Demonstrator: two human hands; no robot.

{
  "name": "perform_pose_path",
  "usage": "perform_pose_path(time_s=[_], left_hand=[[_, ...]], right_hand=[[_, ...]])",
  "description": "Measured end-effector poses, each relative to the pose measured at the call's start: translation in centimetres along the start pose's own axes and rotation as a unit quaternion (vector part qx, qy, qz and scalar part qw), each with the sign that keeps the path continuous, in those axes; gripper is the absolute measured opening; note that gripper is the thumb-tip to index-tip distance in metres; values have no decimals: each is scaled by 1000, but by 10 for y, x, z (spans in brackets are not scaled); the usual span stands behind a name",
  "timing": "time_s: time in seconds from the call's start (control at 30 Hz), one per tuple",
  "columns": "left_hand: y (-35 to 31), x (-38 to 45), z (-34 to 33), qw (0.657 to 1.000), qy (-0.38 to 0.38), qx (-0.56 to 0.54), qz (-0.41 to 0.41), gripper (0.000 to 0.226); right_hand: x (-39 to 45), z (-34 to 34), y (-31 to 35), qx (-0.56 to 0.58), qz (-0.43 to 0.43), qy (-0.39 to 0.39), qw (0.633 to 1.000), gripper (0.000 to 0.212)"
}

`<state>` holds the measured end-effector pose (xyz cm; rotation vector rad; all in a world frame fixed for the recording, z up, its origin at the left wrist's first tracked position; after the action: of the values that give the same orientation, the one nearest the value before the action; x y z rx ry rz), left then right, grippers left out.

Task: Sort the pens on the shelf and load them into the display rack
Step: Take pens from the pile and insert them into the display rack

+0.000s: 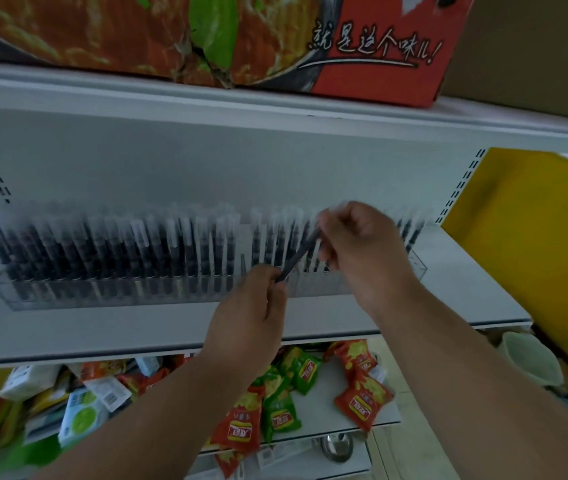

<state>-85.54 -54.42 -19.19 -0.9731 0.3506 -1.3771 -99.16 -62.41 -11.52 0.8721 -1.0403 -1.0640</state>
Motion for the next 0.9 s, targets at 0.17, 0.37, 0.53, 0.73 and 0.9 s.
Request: perform_pose_path(time_s=[0.17,0.37,0.53,0.73,0.9], left_hand=[[10,14,-7,980,-42,165,-100,31],[22,14,-24,960,2,241,-141,46],[22,21,-21,960,8,240,-143,44],[22,22,-18,958,22,253,-134,44],[22,23,-14,955,56,257,-136,52]], right_hand=[[16,17,3,-86,102,-90,987,14],[28,-4,-22,-202,113,-8,973,20],[31,-20,-40,-306,116,25,945,30],[29,-23,-37,-306,95,7,947,34],[11,-21,-43,-306,56,-18,950,23]])
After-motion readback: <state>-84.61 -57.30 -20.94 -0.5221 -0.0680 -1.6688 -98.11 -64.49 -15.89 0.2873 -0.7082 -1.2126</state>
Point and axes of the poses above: each hand's wrist, its own x-axis towards the middle knuckle, its own z-axis out of the back of the hand, y = z × x, the point moved 2 cm from there along x, towards the middle knuckle, and after that the axes turned 1 degree about -y, right-handed, at the moved point
